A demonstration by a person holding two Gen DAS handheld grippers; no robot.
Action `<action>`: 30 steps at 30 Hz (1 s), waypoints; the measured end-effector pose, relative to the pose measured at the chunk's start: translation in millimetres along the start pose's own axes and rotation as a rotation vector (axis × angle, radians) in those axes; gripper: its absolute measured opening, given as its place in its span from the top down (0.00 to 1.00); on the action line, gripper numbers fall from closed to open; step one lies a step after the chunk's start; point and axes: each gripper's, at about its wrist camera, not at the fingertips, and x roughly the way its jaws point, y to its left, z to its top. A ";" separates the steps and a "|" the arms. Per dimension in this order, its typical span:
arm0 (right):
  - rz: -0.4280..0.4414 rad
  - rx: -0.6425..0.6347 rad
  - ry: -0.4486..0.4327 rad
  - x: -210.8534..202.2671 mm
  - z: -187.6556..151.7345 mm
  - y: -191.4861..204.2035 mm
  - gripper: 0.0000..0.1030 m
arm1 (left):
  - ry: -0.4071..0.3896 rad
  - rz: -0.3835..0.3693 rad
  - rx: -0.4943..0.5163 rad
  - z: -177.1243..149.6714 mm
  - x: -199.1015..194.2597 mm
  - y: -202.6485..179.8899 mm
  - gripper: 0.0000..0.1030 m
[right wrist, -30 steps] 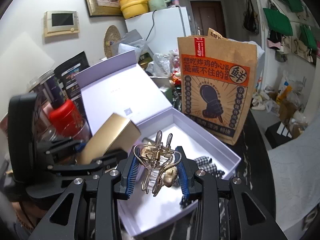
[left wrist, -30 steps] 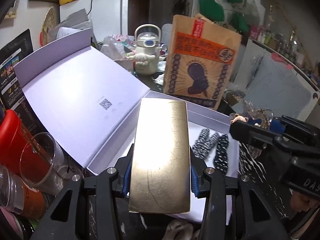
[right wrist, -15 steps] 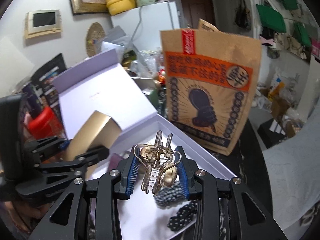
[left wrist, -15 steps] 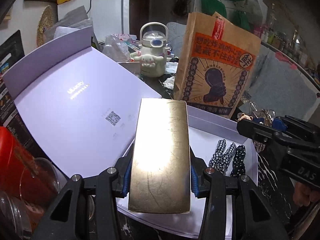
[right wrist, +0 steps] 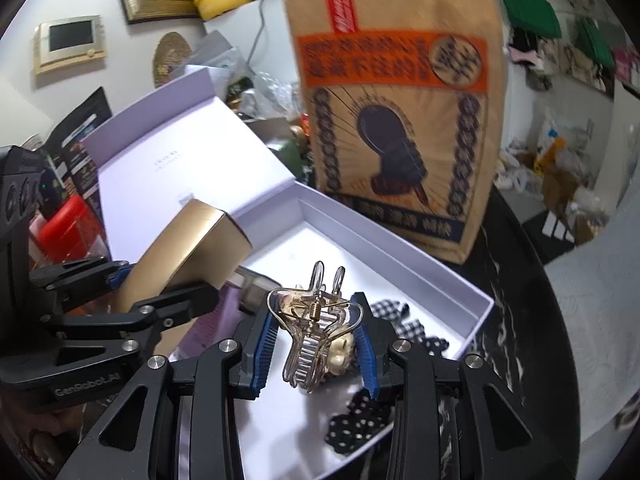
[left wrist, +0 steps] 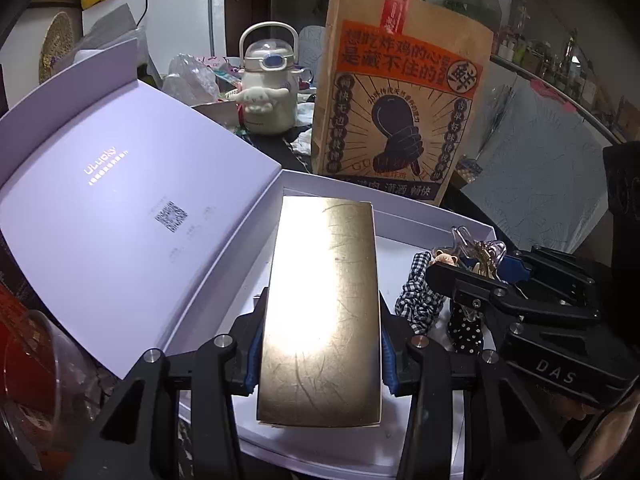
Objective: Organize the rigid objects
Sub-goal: 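Lower the gold case into the lavender box while the right tool lowers the claw clip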
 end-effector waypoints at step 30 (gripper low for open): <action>-0.035 -0.005 -0.002 16.0 -7.0 -1.8 0.48 | 0.064 0.089 -0.026 -8.3 32.4 -4.7 0.57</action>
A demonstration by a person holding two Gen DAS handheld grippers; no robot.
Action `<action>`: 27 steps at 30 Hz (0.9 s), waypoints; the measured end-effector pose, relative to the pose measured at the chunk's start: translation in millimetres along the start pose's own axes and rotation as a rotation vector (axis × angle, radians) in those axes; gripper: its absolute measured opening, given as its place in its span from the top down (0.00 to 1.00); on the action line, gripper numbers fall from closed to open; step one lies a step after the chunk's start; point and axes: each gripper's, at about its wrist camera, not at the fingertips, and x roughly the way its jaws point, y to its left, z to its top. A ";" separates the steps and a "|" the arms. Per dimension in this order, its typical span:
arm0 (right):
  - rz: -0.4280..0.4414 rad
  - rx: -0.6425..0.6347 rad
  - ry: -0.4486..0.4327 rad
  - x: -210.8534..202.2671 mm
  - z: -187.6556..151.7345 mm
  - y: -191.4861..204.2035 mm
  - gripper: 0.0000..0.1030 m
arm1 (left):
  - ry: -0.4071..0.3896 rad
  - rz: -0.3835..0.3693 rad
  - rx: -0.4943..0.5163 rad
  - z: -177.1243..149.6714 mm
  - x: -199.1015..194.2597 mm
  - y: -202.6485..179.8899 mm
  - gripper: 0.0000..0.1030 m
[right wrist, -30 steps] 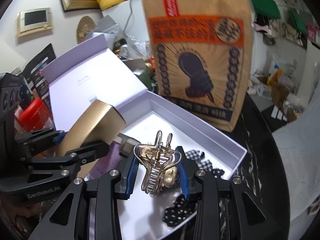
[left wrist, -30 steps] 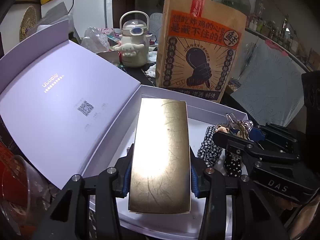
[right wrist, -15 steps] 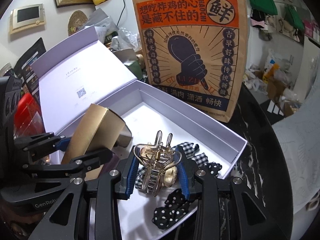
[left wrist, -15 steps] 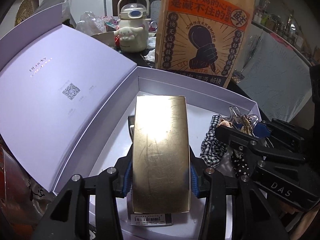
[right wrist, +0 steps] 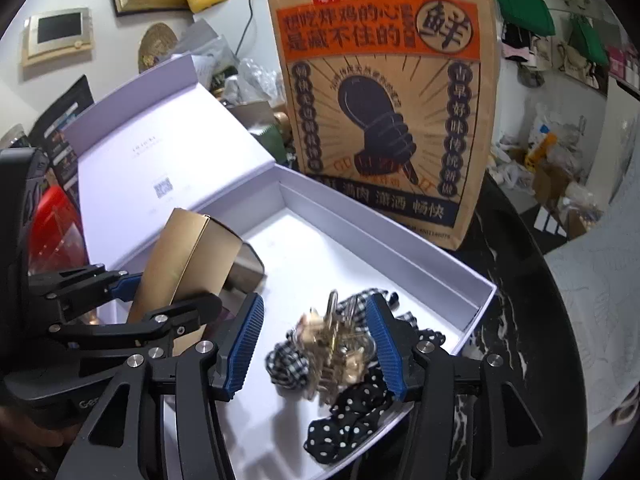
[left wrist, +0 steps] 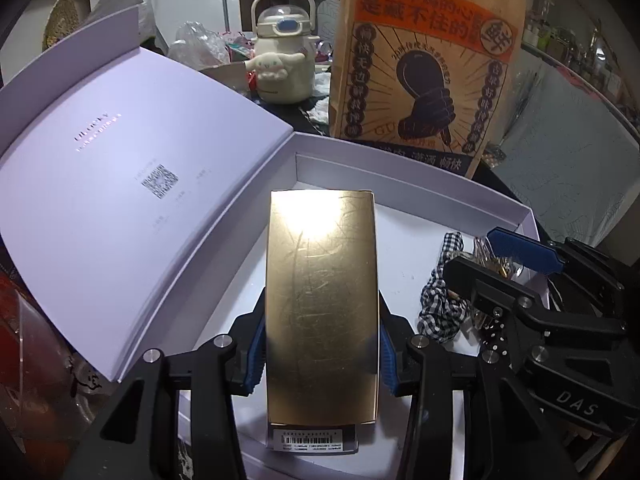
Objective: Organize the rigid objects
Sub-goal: 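Lower the gold case into the lavender box while the right tool lowers the claw clip, then open both tools and withdraw them up out of the lavender box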
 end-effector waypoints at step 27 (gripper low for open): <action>-0.032 0.017 -0.064 -35.1 9.7 -3.6 0.46 | -0.090 0.074 -0.014 12.5 -40.9 3.7 0.20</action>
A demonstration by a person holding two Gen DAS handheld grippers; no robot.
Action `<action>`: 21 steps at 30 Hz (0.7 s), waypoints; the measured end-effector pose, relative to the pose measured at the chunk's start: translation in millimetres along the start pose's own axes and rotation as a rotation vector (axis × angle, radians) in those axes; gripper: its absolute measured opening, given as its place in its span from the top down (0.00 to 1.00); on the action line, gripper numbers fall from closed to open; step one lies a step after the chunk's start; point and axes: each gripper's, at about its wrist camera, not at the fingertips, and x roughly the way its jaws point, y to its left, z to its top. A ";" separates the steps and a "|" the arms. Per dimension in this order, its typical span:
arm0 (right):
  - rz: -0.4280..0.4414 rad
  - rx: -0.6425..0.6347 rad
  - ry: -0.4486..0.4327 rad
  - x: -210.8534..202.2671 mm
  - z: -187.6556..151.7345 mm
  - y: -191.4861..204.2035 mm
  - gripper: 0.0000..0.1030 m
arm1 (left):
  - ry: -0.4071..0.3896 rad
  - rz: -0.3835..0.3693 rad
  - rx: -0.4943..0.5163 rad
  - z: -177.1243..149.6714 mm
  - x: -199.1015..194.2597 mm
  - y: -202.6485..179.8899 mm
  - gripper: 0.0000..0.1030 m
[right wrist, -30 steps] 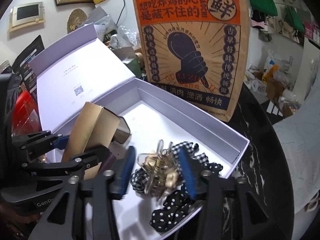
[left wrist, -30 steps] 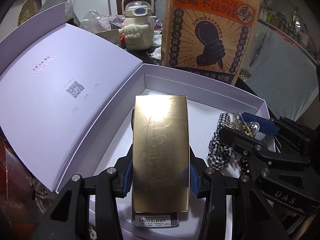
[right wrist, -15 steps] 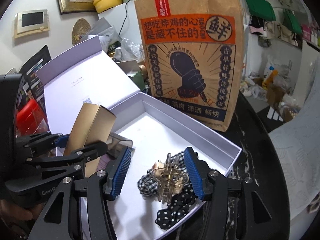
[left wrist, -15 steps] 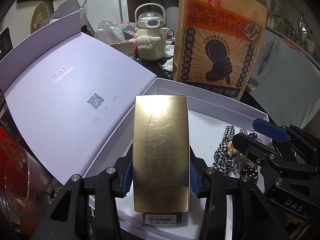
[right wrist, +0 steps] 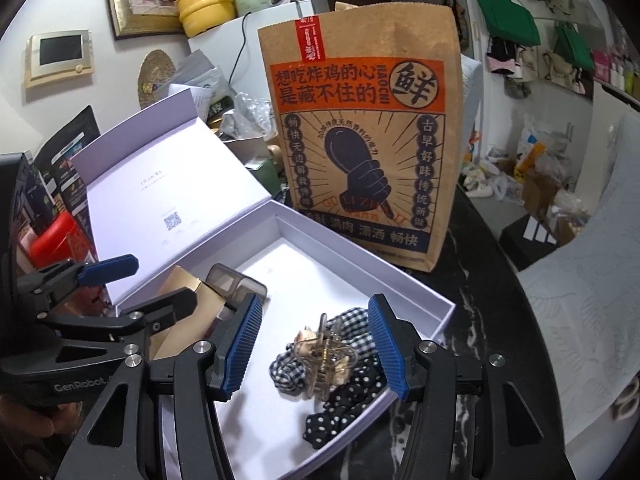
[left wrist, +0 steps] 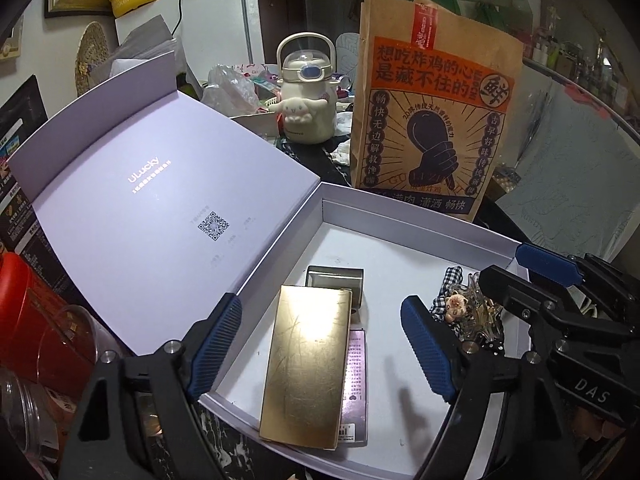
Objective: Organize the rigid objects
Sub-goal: 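Open both tools and withdraw them up out of the lavender box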
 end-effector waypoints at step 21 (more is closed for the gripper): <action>-0.047 -0.064 -0.092 -62.6 10.7 24.0 0.39 | -0.089 0.034 -0.024 -5.6 -72.1 12.1 0.00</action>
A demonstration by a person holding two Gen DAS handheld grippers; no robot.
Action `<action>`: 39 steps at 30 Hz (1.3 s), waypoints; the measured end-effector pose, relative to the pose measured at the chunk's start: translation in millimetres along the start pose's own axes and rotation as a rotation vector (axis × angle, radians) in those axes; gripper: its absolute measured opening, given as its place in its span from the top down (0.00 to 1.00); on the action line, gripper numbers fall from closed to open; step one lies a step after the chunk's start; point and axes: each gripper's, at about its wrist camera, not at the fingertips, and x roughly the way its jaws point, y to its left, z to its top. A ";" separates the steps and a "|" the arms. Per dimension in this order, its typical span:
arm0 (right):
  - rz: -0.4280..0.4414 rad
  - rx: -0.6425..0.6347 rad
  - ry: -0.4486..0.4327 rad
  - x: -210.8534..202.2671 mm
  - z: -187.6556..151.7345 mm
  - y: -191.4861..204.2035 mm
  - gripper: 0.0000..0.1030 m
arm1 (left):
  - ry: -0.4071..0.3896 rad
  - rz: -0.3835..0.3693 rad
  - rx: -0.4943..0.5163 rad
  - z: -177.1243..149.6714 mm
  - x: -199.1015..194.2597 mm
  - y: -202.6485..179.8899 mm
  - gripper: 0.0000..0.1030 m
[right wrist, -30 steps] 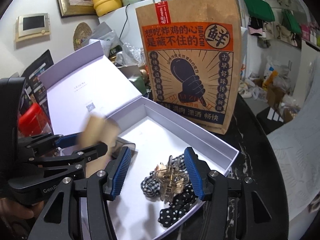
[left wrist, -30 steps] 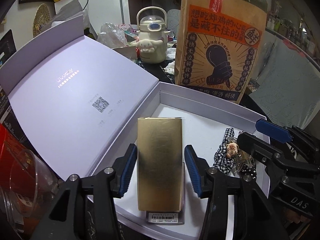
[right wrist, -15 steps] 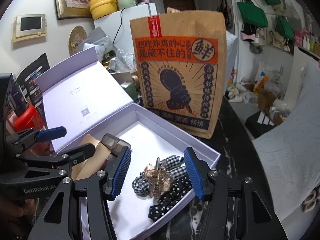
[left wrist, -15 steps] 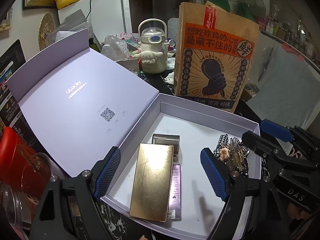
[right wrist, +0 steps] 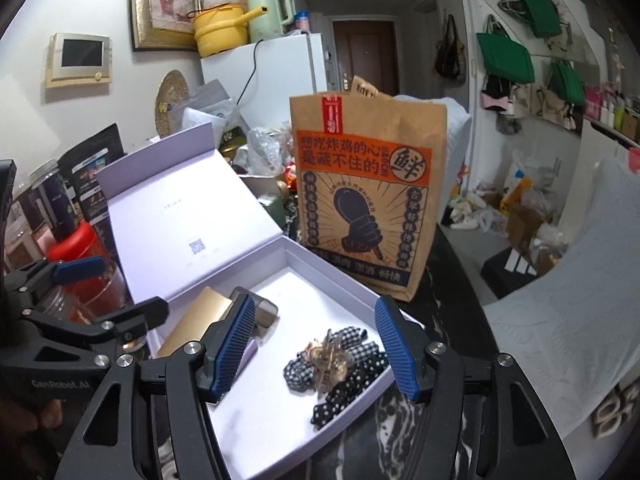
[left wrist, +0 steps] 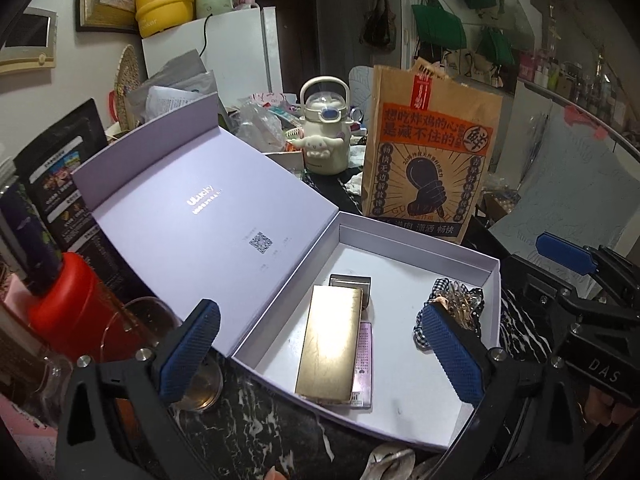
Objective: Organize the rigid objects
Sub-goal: 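Open both tools and withdraw them up out of the lavender box, then move the left tool to the pearl-white wavy clip while the right tool approaches the pink compact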
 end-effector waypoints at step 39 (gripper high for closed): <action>0.070 -0.019 0.006 -110.8 -79.3 36.0 0.30 | -0.062 -0.062 -0.028 -82.4 -116.0 10.1 0.00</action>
